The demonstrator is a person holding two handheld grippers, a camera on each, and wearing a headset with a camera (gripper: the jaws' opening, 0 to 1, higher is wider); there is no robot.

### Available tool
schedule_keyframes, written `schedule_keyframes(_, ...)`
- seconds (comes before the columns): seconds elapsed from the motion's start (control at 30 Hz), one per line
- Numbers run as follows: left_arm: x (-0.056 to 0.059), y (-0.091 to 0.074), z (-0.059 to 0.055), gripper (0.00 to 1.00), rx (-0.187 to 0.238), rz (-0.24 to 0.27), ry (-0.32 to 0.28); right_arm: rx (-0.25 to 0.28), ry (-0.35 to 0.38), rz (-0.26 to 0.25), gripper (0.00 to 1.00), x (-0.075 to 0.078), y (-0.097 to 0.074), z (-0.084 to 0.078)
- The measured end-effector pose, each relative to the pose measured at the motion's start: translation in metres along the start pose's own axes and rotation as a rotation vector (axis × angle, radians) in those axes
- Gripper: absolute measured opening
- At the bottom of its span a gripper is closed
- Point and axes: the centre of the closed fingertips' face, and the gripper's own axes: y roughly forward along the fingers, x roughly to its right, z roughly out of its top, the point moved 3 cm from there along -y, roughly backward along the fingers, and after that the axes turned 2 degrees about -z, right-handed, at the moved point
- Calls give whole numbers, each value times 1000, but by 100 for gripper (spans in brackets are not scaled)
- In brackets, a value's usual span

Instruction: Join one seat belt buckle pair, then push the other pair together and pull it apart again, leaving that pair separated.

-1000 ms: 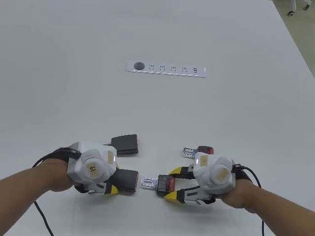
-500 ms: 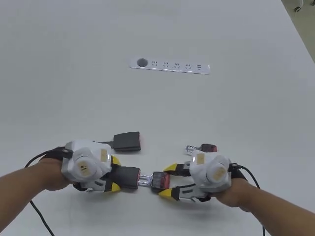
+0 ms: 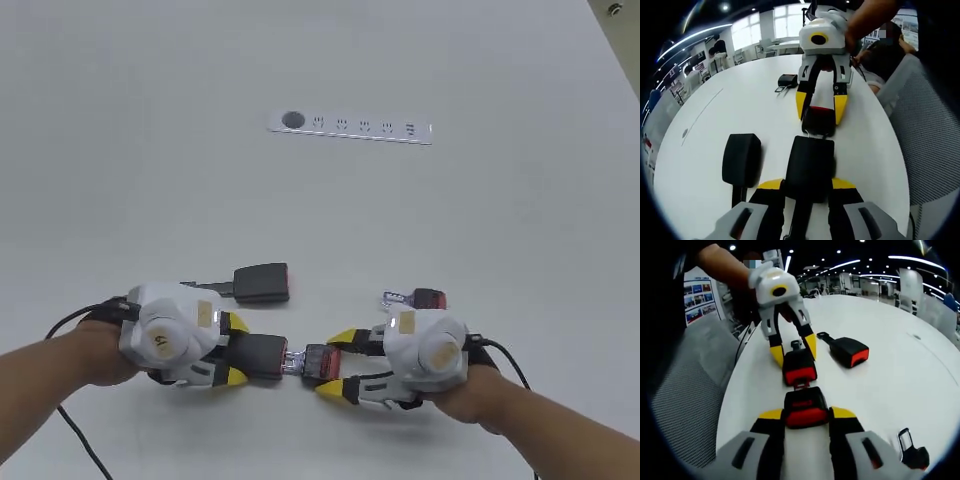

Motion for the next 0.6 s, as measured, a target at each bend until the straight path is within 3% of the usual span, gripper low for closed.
schedule_keyframes(0.6,0,1,-1,34,-2,-6,12,13,-2,-8,34,-1,15,10)
